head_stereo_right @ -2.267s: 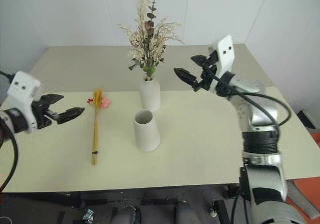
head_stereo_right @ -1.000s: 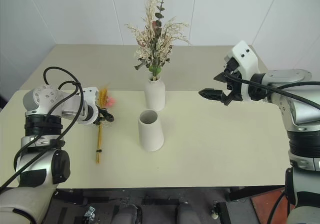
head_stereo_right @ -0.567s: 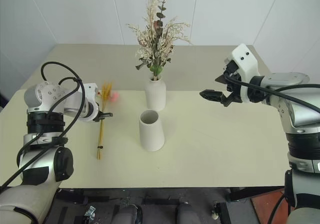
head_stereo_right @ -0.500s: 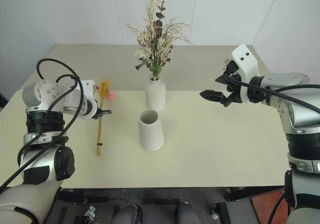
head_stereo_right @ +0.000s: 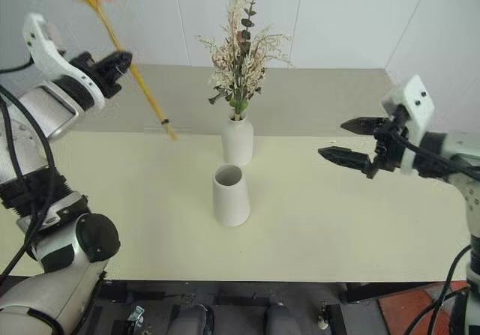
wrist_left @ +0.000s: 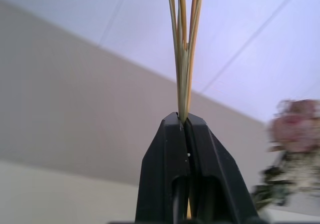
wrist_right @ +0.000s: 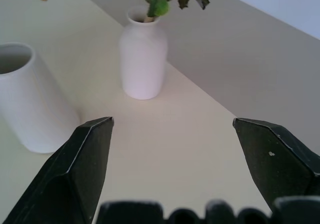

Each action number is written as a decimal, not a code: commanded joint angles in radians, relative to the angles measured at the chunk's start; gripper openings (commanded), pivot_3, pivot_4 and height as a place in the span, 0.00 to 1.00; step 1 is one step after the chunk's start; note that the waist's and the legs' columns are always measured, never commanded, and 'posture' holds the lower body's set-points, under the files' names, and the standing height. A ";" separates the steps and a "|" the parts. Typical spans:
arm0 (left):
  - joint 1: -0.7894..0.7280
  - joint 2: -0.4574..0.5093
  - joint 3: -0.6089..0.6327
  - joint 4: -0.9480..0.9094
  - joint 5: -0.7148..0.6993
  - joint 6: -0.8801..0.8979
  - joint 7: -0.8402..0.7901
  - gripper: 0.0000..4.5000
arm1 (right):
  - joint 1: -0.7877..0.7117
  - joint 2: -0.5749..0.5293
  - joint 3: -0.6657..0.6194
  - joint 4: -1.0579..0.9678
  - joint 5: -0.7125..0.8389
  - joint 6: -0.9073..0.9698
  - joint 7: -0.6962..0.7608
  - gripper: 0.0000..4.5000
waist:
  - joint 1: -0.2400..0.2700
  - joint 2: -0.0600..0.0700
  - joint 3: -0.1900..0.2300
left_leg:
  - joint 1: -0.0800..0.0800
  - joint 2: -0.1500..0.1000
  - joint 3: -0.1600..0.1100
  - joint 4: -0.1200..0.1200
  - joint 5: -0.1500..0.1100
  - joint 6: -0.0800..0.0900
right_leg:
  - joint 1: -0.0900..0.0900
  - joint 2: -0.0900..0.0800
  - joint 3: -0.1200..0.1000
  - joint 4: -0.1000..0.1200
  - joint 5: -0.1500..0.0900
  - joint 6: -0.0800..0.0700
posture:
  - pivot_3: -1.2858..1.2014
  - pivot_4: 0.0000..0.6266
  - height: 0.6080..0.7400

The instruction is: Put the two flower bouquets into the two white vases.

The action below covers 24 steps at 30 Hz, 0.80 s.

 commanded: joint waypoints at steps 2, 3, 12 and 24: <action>-0.026 0.049 -0.072 -0.016 -0.106 -0.118 -0.317 0.01 | 0.125 -0.057 -0.158 -0.063 0.054 -0.092 0.127 1.00 | -0.002 0.000 0.000 | 0.001 0.000 0.000 0.002 0.000 0.000 | 0.001 0.000 0.000 -0.002 0.000 0.000 | 0.52 0.24 1.00; -0.027 0.060 -0.091 0.007 -0.108 -0.134 -0.368 0.01 | 0.154 -0.064 -0.175 -0.067 0.059 -0.108 0.151 1.00 | -0.002 0.000 0.000 | 0.002 0.000 0.000 0.002 0.000 0.000 | 0.002 0.000 0.000 -0.002 0.000 0.000 | 0.52 0.24 1.00; -0.025 0.092 -0.294 0.160 -0.048 -0.303 -0.790 0.01 | 0.327 -0.077 -0.279 -0.077 0.038 -0.191 0.187 1.00 | -0.018 0.000 0.000 | 0.016 0.000 0.001 0.003 0.000 0.001 | 0.016 0.002 0.001 -0.001 0.000 0.001 | 0.52 0.24 1.00; 0.050 0.094 -0.423 0.184 0.043 -0.453 -1.018 0.01 | 0.390 -0.070 -0.314 -0.144 0.070 -0.175 0.100 1.00 | -0.016 0.000 0.000 | 0.014 0.000 0.000 0.004 0.000 0.001 | 0.014 0.002 0.002 -0.001 0.000 0.001 | 0.52 0.24 1.00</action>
